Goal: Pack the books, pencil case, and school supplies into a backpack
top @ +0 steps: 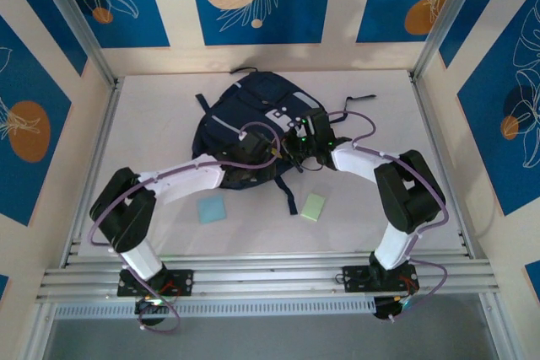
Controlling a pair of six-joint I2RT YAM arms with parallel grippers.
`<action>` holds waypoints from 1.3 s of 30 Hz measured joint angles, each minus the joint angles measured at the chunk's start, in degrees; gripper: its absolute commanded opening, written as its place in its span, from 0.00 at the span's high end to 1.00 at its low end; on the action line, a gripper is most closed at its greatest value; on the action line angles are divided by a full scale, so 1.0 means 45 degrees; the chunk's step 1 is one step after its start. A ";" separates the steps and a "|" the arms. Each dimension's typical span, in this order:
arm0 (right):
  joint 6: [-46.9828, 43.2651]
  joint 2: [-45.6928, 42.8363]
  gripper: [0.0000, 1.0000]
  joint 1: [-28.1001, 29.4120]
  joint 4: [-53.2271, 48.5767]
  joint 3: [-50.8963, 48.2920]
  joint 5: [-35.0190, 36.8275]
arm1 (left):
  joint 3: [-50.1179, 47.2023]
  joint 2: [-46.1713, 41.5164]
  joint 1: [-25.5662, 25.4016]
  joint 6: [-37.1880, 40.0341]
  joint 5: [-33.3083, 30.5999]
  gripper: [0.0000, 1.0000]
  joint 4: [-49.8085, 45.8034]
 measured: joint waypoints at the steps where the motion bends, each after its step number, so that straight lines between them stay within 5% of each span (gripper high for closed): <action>1: 0.0121 0.0049 1.00 0.0005 0.0175 -0.0044 0.0039 | 0.0160 0.0175 -0.0019 0.0029 -0.0160 0.54 -0.0058; 4: 0.0413 0.0146 1.00 0.0015 0.0627 -0.0204 0.0087 | 0.0505 0.0563 -0.0053 0.0165 -0.0641 0.68 -0.0117; 14: 0.1146 0.0495 1.00 0.0073 0.2103 -0.0753 0.0131 | 0.0855 0.1190 -0.0063 0.0141 -0.1569 0.71 -0.0442; 20: 0.1326 0.0495 1.00 0.0068 0.2647 -0.0996 0.0136 | 0.0903 0.1282 -0.0049 0.0427 -0.1880 1.00 -0.0476; 29: 0.0432 0.0495 1.00 -0.0607 0.2453 -0.1083 -0.0631 | 0.0384 0.0850 0.0272 0.1530 -0.0311 1.00 0.0442; 39: -0.2191 0.0491 1.00 -0.1399 0.0209 -0.0209 -0.2021 | 0.0418 -0.0607 0.1797 0.3895 0.2050 1.00 -0.1496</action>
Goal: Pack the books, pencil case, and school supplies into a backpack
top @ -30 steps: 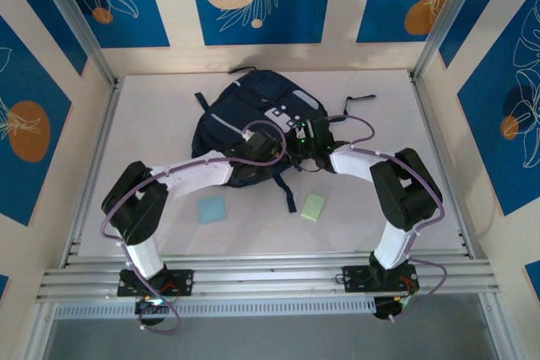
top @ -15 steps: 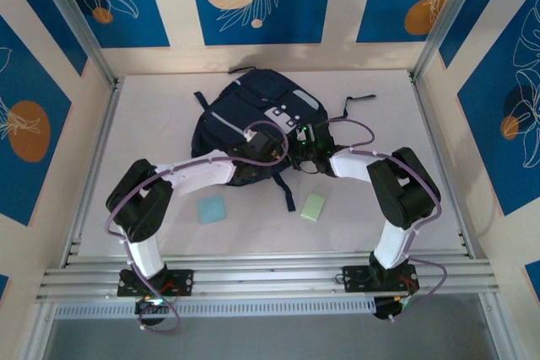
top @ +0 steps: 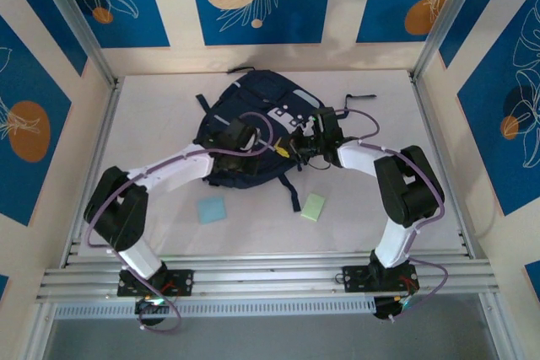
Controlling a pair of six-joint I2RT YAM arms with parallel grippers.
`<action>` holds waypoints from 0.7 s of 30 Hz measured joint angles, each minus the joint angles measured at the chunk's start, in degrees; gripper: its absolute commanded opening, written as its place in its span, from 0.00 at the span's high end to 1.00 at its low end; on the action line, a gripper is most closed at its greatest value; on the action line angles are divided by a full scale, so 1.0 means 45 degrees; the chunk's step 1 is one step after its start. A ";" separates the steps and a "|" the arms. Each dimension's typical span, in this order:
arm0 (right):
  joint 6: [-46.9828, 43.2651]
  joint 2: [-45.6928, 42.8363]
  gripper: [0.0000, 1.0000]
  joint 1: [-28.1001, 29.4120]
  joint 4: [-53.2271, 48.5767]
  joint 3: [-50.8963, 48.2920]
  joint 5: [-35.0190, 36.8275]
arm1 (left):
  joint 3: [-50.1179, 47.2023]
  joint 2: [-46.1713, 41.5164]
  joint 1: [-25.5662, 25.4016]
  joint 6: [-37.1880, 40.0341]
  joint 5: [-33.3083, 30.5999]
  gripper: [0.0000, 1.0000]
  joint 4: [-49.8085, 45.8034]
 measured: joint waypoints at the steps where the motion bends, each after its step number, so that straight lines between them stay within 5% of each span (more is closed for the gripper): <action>1: -0.0189 0.0000 1.00 -0.0083 -0.0146 0.0005 -0.0160 | 0.0000 -0.0136 0.0219 0.0228 0.0097 1.00 -0.0189; 21: -0.3594 -0.0389 1.00 -0.1141 -0.4090 0.1268 -0.0510 | 0.0146 -0.0243 0.2856 0.2929 -0.0529 1.00 -0.1481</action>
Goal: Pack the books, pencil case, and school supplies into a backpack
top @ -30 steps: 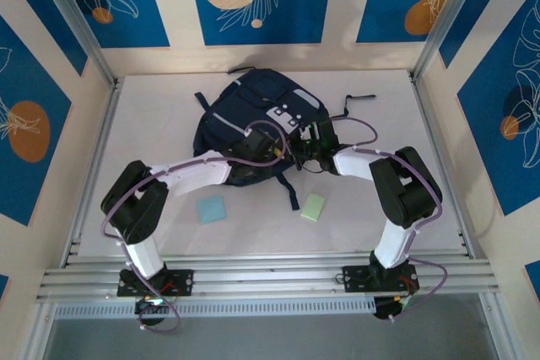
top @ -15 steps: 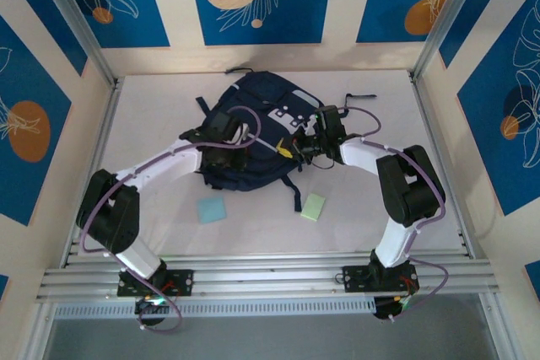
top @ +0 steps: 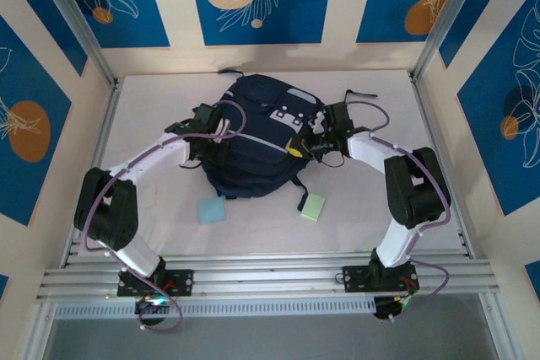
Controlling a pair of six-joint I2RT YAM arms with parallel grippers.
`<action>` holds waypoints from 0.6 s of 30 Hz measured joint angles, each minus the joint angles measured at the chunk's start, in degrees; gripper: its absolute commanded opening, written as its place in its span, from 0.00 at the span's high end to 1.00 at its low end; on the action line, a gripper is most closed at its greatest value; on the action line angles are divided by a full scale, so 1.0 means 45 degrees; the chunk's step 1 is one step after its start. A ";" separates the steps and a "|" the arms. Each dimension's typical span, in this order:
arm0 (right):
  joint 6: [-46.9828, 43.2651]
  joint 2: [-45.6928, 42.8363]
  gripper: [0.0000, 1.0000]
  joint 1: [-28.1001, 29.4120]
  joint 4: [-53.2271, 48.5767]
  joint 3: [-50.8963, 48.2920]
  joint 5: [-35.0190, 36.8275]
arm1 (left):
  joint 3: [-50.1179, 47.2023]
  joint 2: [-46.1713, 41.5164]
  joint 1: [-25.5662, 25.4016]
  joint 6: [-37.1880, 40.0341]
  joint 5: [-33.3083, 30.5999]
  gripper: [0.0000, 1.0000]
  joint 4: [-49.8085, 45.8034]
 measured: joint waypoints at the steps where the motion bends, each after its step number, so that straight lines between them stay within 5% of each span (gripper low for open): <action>1: -0.0306 0.0029 1.00 -0.0141 -0.0432 0.0330 0.0058 | 0.0000 -0.0005 -0.0024 0.0000 0.0330 1.00 -0.0005; 10: -0.2074 0.1341 1.00 -0.1481 -0.2841 0.3347 0.1137 | -0.0005 -0.0253 -0.1967 -0.0563 0.2152 1.00 0.0418; 15: -0.2055 0.1690 0.53 -0.2016 -0.2793 0.3793 0.1545 | 0.0131 0.0029 -0.3065 -0.1608 0.3283 1.00 0.1175; 18: -0.1948 0.1418 0.40 -0.2161 -0.2487 0.3619 0.1933 | 0.0646 0.0767 -0.3249 -0.2064 0.3764 1.00 0.1200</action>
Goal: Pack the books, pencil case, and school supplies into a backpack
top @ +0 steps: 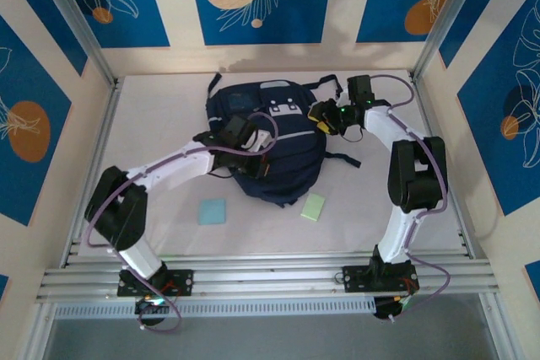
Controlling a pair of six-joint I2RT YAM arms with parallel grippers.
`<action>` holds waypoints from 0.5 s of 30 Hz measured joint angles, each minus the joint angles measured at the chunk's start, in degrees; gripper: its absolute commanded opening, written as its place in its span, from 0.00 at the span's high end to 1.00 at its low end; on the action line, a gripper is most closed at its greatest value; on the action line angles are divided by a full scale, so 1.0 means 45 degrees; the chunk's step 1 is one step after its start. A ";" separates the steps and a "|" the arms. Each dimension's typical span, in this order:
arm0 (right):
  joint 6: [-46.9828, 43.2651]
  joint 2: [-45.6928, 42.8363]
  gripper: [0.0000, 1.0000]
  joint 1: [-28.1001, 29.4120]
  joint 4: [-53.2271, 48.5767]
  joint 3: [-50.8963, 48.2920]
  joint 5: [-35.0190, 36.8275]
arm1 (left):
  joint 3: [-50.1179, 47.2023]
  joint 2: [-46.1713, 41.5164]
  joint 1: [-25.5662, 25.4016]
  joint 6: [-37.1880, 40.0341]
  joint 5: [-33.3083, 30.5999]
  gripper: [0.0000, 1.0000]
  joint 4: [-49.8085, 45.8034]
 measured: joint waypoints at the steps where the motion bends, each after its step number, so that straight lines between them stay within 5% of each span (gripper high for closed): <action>1: 0.0034 -0.0248 0.38 -0.0034 0.0078 -0.0214 0.0112 | 0.0248 0.0301 -0.0053 -0.0121 0.0155 1.00 0.0000; 10: 0.0957 -0.4799 0.34 0.0209 0.0471 -0.3934 0.0355 | 0.1409 0.1540 -0.0189 -0.0884 0.0894 1.00 0.0835; 15: 0.2161 -0.5144 0.34 0.1190 0.1506 -0.5440 0.0262 | 0.1399 0.1540 -0.0253 -0.1073 0.0908 1.00 0.0996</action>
